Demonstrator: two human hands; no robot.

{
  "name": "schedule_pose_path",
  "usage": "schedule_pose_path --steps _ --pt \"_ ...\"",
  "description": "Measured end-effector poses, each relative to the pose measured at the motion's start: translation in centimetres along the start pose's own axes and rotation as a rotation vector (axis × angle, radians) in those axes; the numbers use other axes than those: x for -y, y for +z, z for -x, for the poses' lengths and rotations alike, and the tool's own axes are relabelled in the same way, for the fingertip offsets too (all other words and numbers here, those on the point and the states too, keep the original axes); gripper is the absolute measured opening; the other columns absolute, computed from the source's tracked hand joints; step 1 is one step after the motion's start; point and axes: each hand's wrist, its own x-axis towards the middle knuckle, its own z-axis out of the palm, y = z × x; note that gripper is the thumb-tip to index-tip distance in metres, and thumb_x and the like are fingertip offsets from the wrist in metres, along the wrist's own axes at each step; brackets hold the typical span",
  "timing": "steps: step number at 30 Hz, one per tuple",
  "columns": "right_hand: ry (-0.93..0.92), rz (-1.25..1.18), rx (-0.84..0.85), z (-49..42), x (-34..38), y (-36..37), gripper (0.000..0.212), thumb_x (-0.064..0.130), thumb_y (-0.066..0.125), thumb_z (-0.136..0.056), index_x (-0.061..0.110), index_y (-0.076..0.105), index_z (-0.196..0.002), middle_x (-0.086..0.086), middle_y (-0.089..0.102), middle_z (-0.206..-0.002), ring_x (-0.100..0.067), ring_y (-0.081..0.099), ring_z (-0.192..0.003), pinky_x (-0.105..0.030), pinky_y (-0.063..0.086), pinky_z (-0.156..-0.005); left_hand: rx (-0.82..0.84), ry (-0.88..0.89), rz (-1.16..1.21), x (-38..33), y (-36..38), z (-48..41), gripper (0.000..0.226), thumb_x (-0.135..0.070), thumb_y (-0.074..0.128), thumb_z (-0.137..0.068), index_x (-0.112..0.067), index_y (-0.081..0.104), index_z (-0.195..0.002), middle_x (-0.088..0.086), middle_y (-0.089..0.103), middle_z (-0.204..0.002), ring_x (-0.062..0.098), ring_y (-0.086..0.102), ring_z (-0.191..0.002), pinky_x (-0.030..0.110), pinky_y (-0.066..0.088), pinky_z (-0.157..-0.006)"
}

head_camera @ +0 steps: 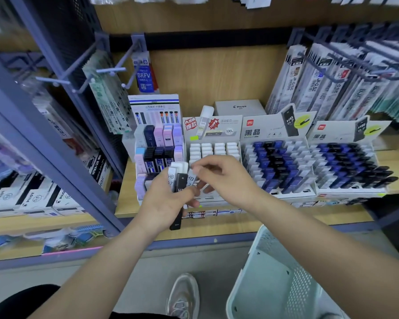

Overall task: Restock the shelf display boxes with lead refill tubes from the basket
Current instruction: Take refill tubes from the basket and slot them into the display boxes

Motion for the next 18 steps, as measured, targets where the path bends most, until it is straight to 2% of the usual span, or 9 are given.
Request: schedule_pose_path --steps 3,6,10,12,16,18 --pt "0.018 -0.028 0.007 0.9 0.2 -1.2 0.01 0.009 0.071 -0.091 0.012 0.072 -0.1 -0.007 0.071 -0.083 -0.021 0.068 -0.073 -0.03 0.059 -0.067 0.053 0.021 0.02 -0.6 1.0 0.1 0.024 -0.006 0.068 -0.088 -0.02 0.06 -0.106 0.002 0.073 -0.081 0.022 0.072 -0.066 0.024 0.046 -0.045" --pt "0.046 -0.104 -0.048 1.7 0.8 -3.6 0.008 0.004 0.069 -0.091 0.01 0.07 -0.097 -0.007 0.068 -0.078 -0.017 0.066 -0.072 -0.03 0.059 -0.066 0.084 0.044 0.031 -1.3 2.0 0.2 0.023 -0.006 0.07 -0.088 -0.02 0.06 -0.102 0.003 0.074 -0.088 0.027 0.075 -0.07 0.022 0.047 -0.048" --pt "0.054 -0.133 -0.122 3.0 1.1 -7.3 0.009 0.002 0.067 -0.092 -0.001 0.069 -0.1 -0.018 0.069 -0.079 -0.018 0.066 -0.069 -0.034 0.059 -0.07 0.097 0.044 0.039 -2.3 3.7 0.1 0.023 -0.013 0.074 -0.086 -0.017 0.056 -0.101 0.005 0.075 -0.095 0.027 0.074 -0.067 0.027 0.046 -0.047" --pt "0.064 -0.133 -0.141 3.8 1.0 -8.7 0.011 0.002 0.067 -0.092 0.0 0.068 -0.103 -0.023 0.069 -0.082 -0.018 0.067 -0.069 -0.035 0.06 -0.071 0.112 0.049 0.032 -2.8 4.8 0.0 0.025 -0.014 0.074 -0.086 -0.016 0.055 -0.101 0.006 0.076 -0.095 0.025 0.072 -0.063 0.028 0.046 -0.047" --pt "0.077 -0.172 -0.253 5.4 0.3 -11.3 0.013 0.0 0.067 -0.091 0.003 0.066 -0.104 -0.01 0.068 -0.074 -0.019 0.069 -0.067 -0.03 0.06 -0.064 0.134 0.083 -0.002 -3.9 7.6 -0.3 0.022 -0.011 0.073 -0.088 -0.016 0.053 -0.096 0.012 0.074 -0.094 0.018 0.062 -0.051 0.026 0.046 -0.044" --pt "0.082 -0.173 -0.323 6.2 -0.3 -12.6 0.013 0.001 0.068 -0.091 0.004 0.067 -0.103 -0.009 0.068 -0.075 -0.019 0.068 -0.067 -0.032 0.06 -0.065 0.142 0.105 -0.022 -4.3 9.3 -0.6 0.022 -0.01 0.073 -0.088 -0.014 0.053 -0.096 0.014 0.072 -0.085 0.016 0.059 -0.046 0.025 0.045 -0.043"
